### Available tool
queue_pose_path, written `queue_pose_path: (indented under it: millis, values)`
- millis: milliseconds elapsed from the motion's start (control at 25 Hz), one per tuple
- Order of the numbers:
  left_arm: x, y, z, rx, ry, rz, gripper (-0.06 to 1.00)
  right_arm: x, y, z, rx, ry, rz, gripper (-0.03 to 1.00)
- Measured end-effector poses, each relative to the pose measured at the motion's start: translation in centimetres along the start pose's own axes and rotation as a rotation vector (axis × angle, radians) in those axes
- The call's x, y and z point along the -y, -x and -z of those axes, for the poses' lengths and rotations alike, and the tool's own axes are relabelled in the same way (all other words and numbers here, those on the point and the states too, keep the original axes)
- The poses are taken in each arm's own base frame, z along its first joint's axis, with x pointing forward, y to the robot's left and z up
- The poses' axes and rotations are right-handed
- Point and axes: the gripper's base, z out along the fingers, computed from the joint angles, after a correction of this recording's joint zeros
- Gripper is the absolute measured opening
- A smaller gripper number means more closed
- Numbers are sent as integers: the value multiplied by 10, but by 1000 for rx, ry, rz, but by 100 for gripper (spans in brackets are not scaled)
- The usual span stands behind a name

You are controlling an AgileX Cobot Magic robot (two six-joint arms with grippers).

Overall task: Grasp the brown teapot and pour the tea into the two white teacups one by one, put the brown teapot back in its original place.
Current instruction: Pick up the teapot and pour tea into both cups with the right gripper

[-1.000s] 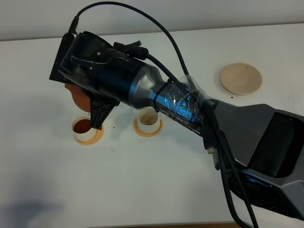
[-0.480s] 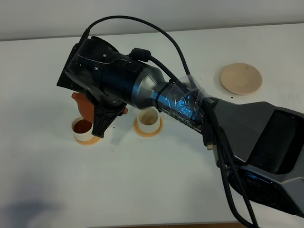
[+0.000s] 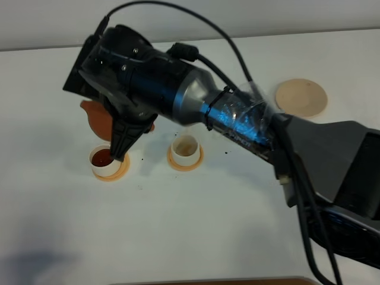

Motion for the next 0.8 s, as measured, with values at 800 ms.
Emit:
queue_pose_path:
  millis: [800]
  values:
    - [0, 0, 0, 0, 0, 1, 37, 4, -87, 42, -209, -145, -71, 13]
